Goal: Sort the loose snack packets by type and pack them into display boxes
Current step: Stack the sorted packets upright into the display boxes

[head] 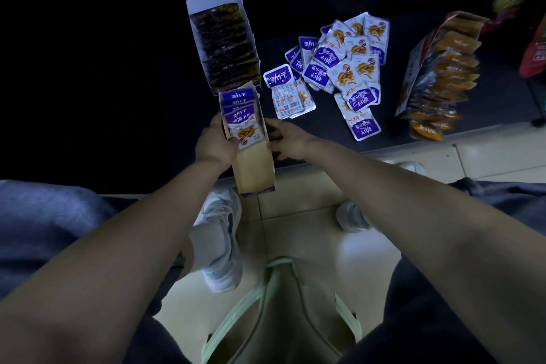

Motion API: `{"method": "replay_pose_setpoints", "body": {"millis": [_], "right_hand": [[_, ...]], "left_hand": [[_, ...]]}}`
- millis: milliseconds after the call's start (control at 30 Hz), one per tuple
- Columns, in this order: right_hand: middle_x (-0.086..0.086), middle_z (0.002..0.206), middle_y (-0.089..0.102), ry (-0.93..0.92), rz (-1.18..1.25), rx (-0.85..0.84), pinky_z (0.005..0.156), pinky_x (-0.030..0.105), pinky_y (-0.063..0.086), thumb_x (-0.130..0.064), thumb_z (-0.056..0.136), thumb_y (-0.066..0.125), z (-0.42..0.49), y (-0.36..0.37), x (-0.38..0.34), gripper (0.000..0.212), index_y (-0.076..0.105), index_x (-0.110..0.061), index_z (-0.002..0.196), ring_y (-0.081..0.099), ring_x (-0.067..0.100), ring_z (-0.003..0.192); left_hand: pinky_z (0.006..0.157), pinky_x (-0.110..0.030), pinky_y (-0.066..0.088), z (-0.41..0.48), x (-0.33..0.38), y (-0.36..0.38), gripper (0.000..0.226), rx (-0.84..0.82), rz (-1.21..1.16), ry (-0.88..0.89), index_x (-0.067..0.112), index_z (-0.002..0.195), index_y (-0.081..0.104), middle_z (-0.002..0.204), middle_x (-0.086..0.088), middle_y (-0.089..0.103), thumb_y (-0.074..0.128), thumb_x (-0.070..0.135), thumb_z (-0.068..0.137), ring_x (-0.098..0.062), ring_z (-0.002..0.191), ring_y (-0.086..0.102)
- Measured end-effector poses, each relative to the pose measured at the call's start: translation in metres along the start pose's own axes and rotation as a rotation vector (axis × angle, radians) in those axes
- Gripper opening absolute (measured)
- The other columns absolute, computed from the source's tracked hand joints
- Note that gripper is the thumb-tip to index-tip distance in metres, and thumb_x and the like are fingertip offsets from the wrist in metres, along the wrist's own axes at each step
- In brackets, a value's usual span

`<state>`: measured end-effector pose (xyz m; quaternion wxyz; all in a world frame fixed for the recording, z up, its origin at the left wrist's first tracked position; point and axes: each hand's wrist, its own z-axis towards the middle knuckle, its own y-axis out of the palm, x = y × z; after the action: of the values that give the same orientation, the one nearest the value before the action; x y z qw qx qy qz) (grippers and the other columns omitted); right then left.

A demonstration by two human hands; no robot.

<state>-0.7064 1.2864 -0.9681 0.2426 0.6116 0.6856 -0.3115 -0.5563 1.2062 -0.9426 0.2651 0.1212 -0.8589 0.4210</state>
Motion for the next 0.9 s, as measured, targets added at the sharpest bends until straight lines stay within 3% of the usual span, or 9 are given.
{"method": "replay_pose_setpoints", "body": {"millis": [133, 267, 333, 433, 533, 667, 767, 833, 900], "right_hand": [[0.012, 0.136, 0.05, 0.052, 0.047, 0.03, 0.086, 0.032, 0.05, -0.015, 0.095, 0.058, -0.008, -0.009, 0.004, 0.069, 0.02, -0.017, 0.152, 0.055, 0.025, 0.118], [0.015, 0.124, 0.058, 0.072, 0.046, 0.12, 0.082, 0.032, 0.051, -0.012, 0.097, 0.054, -0.019, -0.032, 0.01, 0.044, 0.042, -0.01, 0.139, 0.061, 0.025, 0.106], [0.014, 0.117, 0.062, 0.092, 0.031, 0.223, 0.074, 0.029, 0.051, -0.011, 0.096, 0.053, -0.02, -0.05, 0.02, 0.03, 0.053, -0.009, 0.126, 0.062, 0.022, 0.094], [0.013, 0.111, 0.064, 0.133, -0.05, 0.396, 0.08, 0.035, 0.051, -0.011, 0.093, 0.054, -0.021, -0.078, 0.041, 0.017, 0.059, -0.01, 0.109, 0.058, 0.021, 0.089], [0.013, 0.12, 0.059, 0.193, -0.182, 0.524, 0.088, 0.033, 0.045, -0.015, 0.091, 0.056, -0.025, -0.103, 0.063, 0.032, 0.057, -0.01, 0.123, 0.057, 0.027, 0.105], [0.017, 0.149, 0.03, 0.133, -0.356, 0.635, 0.106, 0.036, 0.034, -0.016, 0.092, 0.055, -0.019, -0.127, 0.079, 0.054, 0.039, -0.012, 0.143, 0.034, 0.035, 0.135], [0.008, 0.161, 0.008, 0.137, -0.436, 0.542, 0.115, 0.042, 0.026, -0.023, 0.093, 0.057, -0.006, -0.132, 0.086, 0.07, 0.02, -0.019, 0.153, 0.015, 0.031, 0.145], [0.007, 0.159, 0.012, 0.159, -0.501, 0.497, 0.111, 0.045, 0.03, -0.027, 0.091, 0.059, 0.0, -0.129, 0.095, 0.073, 0.02, -0.021, 0.153, 0.018, 0.032, 0.142], [0.011, 0.148, 0.031, 0.124, -0.597, 0.61, 0.103, 0.044, 0.037, -0.026, 0.089, 0.058, 0.002, -0.124, 0.1, 0.06, 0.036, -0.02, 0.145, 0.03, 0.034, 0.133]], "left_hand": [[0.082, -0.033, 0.043, -0.012, 0.009, -0.003, 0.046, 0.209, 0.128, -0.002, 0.006, 0.135, 0.041, 0.133, -0.019, 0.042, 0.054, 0.018, 0.093, -0.032, 0.113, 0.052], [0.07, -0.026, 0.038, -0.027, 0.036, 0.0, 0.023, 0.38, 0.131, 0.325, 0.008, 0.111, 0.056, 0.116, -0.014, 0.05, 0.055, 0.008, 0.087, -0.024, 0.095, 0.055], [0.07, -0.02, 0.036, -0.026, 0.054, 0.012, 0.017, 0.242, 0.09, 0.417, 0.011, 0.102, 0.062, 0.106, -0.009, 0.057, 0.054, 0.006, 0.087, -0.017, 0.085, 0.056], [0.072, -0.021, 0.038, -0.016, 0.076, 0.041, 0.018, -0.056, 0.104, 0.438, 0.012, 0.098, 0.067, 0.099, -0.003, 0.056, 0.054, 0.006, 0.088, -0.016, 0.084, 0.058], [0.085, -0.024, 0.042, 0.003, 0.09, 0.073, 0.025, -0.272, 0.218, 0.373, 0.012, 0.116, 0.062, 0.119, -0.01, 0.055, 0.056, 0.013, 0.091, -0.022, 0.104, 0.057], [0.111, -0.031, 0.024, 0.03, 0.1, 0.1, 0.058, -0.319, 0.453, 0.324, 0.016, 0.146, 0.034, 0.154, -0.013, 0.024, 0.056, 0.024, 0.093, -0.03, 0.141, 0.024], [0.118, -0.036, 0.009, 0.052, 0.098, 0.112, 0.075, -0.354, 0.557, 0.302, 0.023, 0.153, 0.014, 0.162, -0.008, -0.008, 0.057, 0.028, 0.092, -0.028, 0.148, -0.006], [0.119, -0.037, 0.009, 0.061, 0.094, 0.119, 0.077, -0.399, 0.58, 0.259, 0.023, 0.154, 0.009, 0.161, -0.005, -0.012, 0.056, 0.029, 0.093, -0.027, 0.148, -0.007], [0.118, -0.037, 0.014, 0.063, 0.091, 0.126, 0.072, -0.398, 0.588, 0.259, 0.021, 0.153, 0.016, 0.162, -0.005, -0.005, 0.056, 0.029, 0.093, -0.027, 0.148, -0.001]]}}
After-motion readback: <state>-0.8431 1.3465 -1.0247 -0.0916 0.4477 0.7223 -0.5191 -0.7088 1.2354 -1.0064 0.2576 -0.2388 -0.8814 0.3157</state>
